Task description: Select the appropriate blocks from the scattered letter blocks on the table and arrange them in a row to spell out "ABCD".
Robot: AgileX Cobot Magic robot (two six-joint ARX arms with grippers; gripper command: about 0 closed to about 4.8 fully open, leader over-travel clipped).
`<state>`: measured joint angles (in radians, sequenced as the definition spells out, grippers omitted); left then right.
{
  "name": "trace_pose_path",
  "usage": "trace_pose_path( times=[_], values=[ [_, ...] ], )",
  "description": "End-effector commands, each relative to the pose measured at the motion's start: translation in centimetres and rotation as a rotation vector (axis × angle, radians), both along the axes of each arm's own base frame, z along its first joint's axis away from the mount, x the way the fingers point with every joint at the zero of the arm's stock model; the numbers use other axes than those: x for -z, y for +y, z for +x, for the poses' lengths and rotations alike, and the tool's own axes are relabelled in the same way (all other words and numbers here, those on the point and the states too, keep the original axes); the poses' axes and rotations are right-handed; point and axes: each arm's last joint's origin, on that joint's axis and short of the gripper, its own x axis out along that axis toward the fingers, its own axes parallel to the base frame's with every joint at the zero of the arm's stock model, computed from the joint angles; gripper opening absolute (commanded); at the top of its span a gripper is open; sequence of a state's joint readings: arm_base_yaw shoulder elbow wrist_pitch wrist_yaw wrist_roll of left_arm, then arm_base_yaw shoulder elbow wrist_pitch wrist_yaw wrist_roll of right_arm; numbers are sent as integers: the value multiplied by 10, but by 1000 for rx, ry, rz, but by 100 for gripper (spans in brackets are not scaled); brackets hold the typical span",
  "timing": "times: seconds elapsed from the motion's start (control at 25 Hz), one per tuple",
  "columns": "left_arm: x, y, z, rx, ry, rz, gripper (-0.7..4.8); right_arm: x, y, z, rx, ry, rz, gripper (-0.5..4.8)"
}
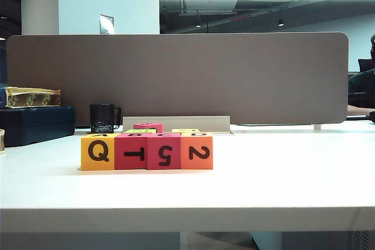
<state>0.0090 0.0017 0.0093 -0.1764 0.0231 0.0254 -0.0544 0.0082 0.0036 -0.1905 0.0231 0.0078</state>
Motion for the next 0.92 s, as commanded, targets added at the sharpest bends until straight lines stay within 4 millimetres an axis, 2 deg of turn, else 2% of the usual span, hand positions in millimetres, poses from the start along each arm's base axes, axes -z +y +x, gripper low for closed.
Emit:
trace_pose_path(
  times=[0.04, 0.92],
  values=[
    [1, 0, 0, 1, 9, 1, -6, -1, 0, 0, 1, -15, 12, -1],
    [1, 0, 0, 1, 9, 1, -6, -1, 0, 0, 7, -18, 17, -1]
  ],
)
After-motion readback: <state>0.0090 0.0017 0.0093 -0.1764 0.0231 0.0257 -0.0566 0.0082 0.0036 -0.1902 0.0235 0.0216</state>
